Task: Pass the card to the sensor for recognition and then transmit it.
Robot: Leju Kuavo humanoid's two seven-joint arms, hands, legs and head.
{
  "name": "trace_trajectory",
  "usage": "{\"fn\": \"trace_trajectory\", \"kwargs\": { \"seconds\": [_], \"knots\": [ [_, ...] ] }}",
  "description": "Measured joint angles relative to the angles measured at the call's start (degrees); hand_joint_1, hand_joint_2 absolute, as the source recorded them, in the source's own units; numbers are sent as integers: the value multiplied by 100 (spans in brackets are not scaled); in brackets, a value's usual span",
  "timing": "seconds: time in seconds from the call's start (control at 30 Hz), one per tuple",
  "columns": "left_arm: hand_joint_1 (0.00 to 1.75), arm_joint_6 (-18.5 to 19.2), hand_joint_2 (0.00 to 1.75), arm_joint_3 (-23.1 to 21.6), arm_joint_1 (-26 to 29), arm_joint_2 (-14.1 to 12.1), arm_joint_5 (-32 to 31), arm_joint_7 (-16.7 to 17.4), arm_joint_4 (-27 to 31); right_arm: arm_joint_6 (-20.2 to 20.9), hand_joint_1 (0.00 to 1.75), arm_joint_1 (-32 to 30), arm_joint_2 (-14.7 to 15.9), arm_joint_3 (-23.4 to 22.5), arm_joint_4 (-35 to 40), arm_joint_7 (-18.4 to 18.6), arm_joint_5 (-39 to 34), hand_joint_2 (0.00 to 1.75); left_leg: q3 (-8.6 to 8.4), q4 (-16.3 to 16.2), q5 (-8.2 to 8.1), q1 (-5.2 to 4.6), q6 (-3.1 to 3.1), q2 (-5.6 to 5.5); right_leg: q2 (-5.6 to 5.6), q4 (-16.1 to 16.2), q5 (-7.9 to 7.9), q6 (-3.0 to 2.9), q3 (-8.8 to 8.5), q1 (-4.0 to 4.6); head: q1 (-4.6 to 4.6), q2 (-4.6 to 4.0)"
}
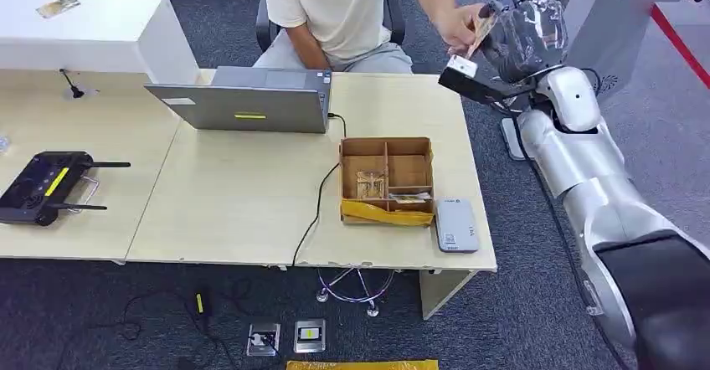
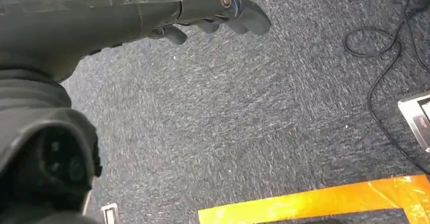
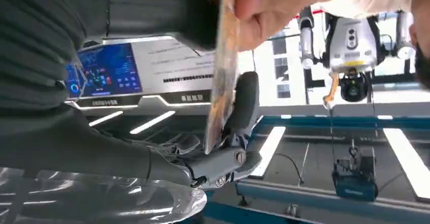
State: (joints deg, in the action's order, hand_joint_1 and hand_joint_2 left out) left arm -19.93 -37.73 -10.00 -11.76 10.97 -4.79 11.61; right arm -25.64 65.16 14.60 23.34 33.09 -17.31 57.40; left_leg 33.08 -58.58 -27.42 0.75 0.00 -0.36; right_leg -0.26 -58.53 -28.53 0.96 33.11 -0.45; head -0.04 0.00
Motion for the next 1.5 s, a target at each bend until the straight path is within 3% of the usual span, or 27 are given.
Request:
{"fn": "trace_trajectory", "kwargs": {
  "seconds": [0.33, 0.4, 0.5, 0.6, 0.7, 0.83, 0.93, 1.2, 1.5],
  "knots": [
    [0, 9, 0, 0, 0, -46, 33, 28, 0, -110, 0, -35, -28, 2, -302, -105, -593, 175, 0, 0, 0, 1, 0, 1, 2, -1, 0, 0, 1, 1, 0, 0],
    [0, -24, 0, 0, 6, -44, 96, 28, 0, 336, 0, -35, -59, -44, -324, -103, -1381, 175, 1, 0, 0, 1, 0, 1, 1, -1, 0, 0, 0, 1, 2, 0],
    [0, -33, 0, 0, 25, -39, 184, 28, 0, 1426, 0, -53, -186, -278, -321, 46, -2911, 175, 0, 0, 0, 1, 0, 1, 3, -1, 0, 0, 0, 1, 0, 0],
    [0, -15, 0, 0, 35, -39, 210, 28, 0, 2007, 0, -241, -249, -435, -100, 390, -3721, 175, -3, 0, 0, 2, 0, -1, -2, 0, 0, 0, -3, 2, -2, 0],
    [0, -13, 0, 0, 72, -39, 293, 29, -2, 2199, 0, -656, -254, -441, 447, 843, -4458, 175, -3, -1, 0, 2, 0, -2, -1, 0, 0, 0, -2, 2, -2, 0],
    [0, -35, 0, 0, 112, -37, 380, 28, -2, 2140, 0, -1154, -195, -441, 950, 1064, -4922, 175, -3, -1, 0, 3, 0, -1, 0, 1, -1, -1, 0, 3, 0, 0],
    [0, -35, 0, 0, 120, -37, 431, 28, -2, 2371, 0, -1573, -116, -443, 1322, 1226, -5324, 175, -4, -1, -1, 2, 0, -1, 0, 2, -1, -1, -1, 2, 0, 0],
    [0, -39, 0, 0, 133, -37, 481, 29, -2, 2863, 0, -2645, 81, -542, 2328, 1471, -5668, 175, -4, 0, -1, 3, 0, 0, 1, 2, -1, -1, 0, 3, -2, 0],
    [0, -61, 0, 0, 134, -13, 424, 28, -2, 3301, 0, -3590, 278, -763, 3231, 1596, -5385, 175, -3, 0, -2, 2, 0, 0, 1, 2, -1, -1, 0, 2, -2, 0]
  ]
}}
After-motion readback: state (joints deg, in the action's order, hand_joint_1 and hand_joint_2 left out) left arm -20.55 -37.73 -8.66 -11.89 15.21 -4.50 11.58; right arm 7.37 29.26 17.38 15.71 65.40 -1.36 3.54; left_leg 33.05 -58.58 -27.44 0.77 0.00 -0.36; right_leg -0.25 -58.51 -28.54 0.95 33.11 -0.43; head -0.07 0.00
